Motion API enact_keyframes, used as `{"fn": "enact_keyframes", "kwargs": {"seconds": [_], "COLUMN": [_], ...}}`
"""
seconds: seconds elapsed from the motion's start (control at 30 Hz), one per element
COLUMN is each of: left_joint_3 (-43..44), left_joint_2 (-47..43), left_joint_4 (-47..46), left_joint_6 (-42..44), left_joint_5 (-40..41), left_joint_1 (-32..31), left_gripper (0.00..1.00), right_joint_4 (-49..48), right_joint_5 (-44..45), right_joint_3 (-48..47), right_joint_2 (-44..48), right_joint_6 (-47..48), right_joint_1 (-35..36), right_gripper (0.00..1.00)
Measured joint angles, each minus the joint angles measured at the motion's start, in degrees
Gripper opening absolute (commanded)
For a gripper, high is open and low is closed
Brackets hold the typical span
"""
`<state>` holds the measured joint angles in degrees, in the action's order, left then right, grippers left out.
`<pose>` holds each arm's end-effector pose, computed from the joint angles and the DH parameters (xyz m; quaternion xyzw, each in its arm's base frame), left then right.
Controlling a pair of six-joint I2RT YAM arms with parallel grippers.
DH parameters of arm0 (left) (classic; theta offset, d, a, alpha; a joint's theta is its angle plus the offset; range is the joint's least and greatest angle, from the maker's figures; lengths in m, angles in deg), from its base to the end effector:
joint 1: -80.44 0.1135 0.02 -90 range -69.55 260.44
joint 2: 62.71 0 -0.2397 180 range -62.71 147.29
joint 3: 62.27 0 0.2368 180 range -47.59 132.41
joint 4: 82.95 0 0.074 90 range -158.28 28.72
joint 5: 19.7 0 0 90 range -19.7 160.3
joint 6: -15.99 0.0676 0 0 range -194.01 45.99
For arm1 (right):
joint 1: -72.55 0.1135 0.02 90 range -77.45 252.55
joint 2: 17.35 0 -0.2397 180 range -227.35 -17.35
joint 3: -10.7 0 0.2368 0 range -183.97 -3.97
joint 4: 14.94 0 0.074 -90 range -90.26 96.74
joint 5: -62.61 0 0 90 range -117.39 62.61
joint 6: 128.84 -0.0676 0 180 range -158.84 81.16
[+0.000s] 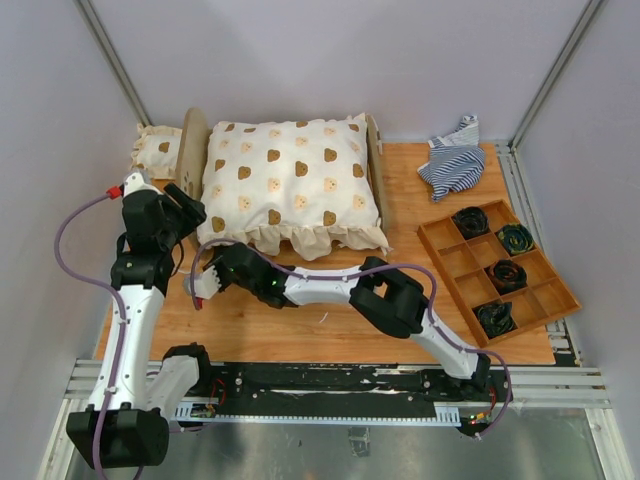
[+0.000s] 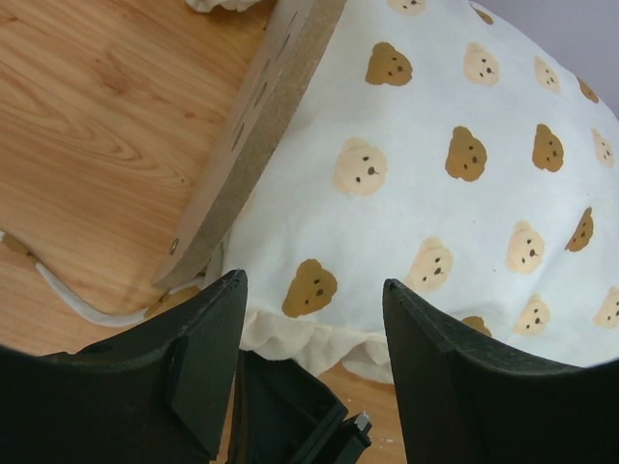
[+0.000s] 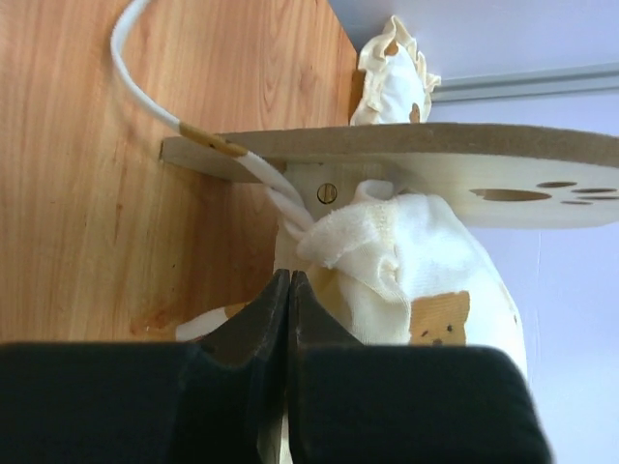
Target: Set up the pet bed
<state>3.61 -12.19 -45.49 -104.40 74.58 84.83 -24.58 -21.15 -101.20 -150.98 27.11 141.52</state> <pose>0.2259 0.0224 0.3080 -0.2677 0.7848 -0.0954 0.5507 0.2019 0.5046 0.1698 -0.7041 0.3293 -0.0258 0.6287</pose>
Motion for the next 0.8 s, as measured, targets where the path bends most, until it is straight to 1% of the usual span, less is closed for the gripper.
{"fn": "enact_keyframes", "kwargs": {"seconds": [0.1, 0.17, 0.27, 0.33, 0.5, 0.7, 0.8], "left_joint_3": [-0.5, -0.9, -1.8, -2.5, -4.2, -5.3, -5.8], "left_joint_2": [0.0, 0.0, 0.1, 0.4, 1.6, 1.7, 1.8], "left_joint_4": [0.0, -0.2, -0.8, -1.3, -2.0, -2.1, -2.2], "left_joint_6": [0.0, 0.0, 0.0, 0.0, 0.0, 0.0, 0.2], "left_joint_5": [0.1, 0.1, 0.4, 0.6, 0.9, 1.1, 1.4], "left_joint_1": [0.0, 0.0, 0.1, 0.1, 0.2, 0.3, 0.4], "left_gripper": [0.63, 0.63, 0.63, 0.62, 0.62, 0.62, 0.62], "right_joint_4": [-0.6, 0.3, 4.5, 7.1, 11.2, 15.8, 17.2], "right_joint_5": [-0.6, -3.3, -10.3, -15.7, -26.1, -34.6, -37.0], "right_joint_3": [0.6, 3.0, 5.6, 5.9, 5.9, 6.5, 7.1], "right_joint_2": [0.5, 2.6, 7.3, 10.4, 16.6, 17.3, 16.4], "right_joint_6": [0.1, -0.5, -2.6, -4.0, -6.1, -6.9, -7.3], "right_joint_1": [-0.2, -0.7, -1.9, -3.0, -4.9, -4.9, -4.9], "right_gripper": [0.00, 0.00, 0.00, 0.00, 0.00, 0.00, 0.00]}}
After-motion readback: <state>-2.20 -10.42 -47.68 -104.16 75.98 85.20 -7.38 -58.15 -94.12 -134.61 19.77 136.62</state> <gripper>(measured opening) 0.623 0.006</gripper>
